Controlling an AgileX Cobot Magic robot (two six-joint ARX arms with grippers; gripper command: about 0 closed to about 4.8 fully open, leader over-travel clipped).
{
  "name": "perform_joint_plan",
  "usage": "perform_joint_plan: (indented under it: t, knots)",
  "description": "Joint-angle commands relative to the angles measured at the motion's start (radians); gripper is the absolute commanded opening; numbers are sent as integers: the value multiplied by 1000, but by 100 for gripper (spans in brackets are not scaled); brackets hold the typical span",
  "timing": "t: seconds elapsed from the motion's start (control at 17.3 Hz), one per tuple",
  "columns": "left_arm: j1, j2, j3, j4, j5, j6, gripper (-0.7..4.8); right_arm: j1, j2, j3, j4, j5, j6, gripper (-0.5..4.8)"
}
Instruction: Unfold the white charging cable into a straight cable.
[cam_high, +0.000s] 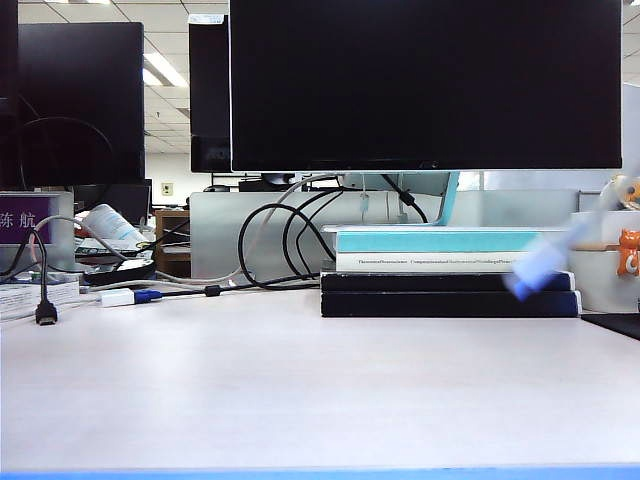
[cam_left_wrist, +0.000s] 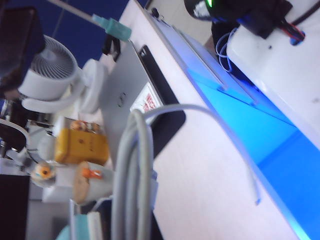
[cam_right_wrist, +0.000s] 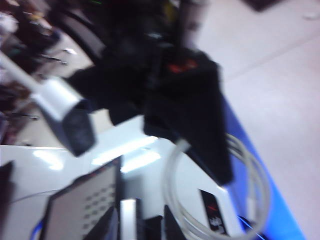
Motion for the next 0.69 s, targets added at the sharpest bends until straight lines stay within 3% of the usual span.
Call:
perform_joint_plan:
  t: [0.06, 0.35, 0.69]
  knots:
    - [-1, -2, 3, 56, 35, -3, -6, 2, 0, 3, -10, -23, -3, 120]
    - [-1, -1, 3, 191, 91, -35, -6, 2, 5, 2, -40, -13, -31, 120]
    - [-1, 55, 3, 235, 112, -56, -6, 2, 29, 2, -30, -16, -35, 114]
